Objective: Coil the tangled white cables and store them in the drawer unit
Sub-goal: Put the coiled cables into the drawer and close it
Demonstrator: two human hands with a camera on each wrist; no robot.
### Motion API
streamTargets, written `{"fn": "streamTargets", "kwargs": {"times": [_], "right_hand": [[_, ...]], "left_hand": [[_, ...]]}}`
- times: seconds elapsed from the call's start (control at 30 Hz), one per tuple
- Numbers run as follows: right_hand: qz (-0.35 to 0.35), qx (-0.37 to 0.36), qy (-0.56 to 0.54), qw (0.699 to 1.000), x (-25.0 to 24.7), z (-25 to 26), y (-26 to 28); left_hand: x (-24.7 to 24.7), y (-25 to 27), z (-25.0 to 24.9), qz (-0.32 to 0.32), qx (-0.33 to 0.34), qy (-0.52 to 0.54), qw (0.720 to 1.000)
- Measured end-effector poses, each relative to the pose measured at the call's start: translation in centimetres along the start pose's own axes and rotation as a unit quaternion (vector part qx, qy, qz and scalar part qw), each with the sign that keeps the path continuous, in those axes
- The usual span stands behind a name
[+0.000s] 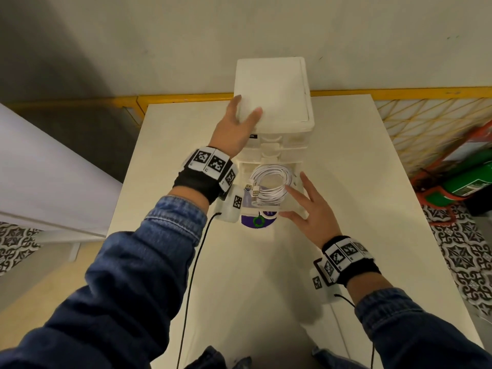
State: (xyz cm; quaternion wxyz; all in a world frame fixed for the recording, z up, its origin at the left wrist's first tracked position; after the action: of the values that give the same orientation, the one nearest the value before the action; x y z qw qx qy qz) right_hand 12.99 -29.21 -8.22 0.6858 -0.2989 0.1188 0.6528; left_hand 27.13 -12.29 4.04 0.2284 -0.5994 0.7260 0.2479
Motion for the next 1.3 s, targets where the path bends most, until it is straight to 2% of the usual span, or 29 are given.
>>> {"fn": "streamTargets", "kwargs": {"times": [0.1,0.2,0.3,0.43,0.53,0.87,1.07,1.3], "right_hand": [[0.003,0.005,-0.007,1.000,0.0,-0.1,-0.5],[0.008,0.022,-0.006,1.000,0.0,-0.4,-1.2],[0.005,0.051,0.001,0.999,0.1,-0.2,-2.5],[-0.086,0.141,-0.096,0.982,-0.9,-0.3,-4.1],[-0.107,0.175,-0.134,0.969,-1.1,-0.9,-4.7],[-0.060,0.200,-0.169,0.963,-1.0,-1.5,-8.0],[-0.117,0.228,-0.123,0.959,-1.6,-1.5,-8.9],[-0.121,0.226,-0.095,0.962,-1.5,-1.6,-9.3]], "left_hand": [[0.5,-0.3,-0.2,0.018,0.024,-0.105,0.994],[0.5,-0.7,0.3,0.023,-0.006,-0.072,0.997],[0.5,-0.9,0.4,0.020,0.009,-0.041,0.999],[0.5,-1.1,0.7,0.026,0.005,-0.067,0.997],[0.5,-1.3,0.6,0.024,0.006,-0.091,0.996],[0.6,-1.5,0.8,0.012,0.004,-0.117,0.993],[0.7,-1.5,1.1,0.001,-0.002,-0.114,0.994],[0.8,-1.6,1.3,-0.005,-0.002,-0.106,0.994]]}}
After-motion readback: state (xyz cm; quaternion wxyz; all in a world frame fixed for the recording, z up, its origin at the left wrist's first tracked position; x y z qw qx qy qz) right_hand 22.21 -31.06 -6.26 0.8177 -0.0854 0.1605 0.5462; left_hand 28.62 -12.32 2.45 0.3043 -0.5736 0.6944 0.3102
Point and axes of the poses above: each hand's wrist, its own y-axis away from the middle knuckle, its own x-axis out of the palm, z = x × y, the point moved 7 cm from there along -y, towards the middle knuckle, and after that the axes turned 11 degrees about -y, right-handed, at the moved point
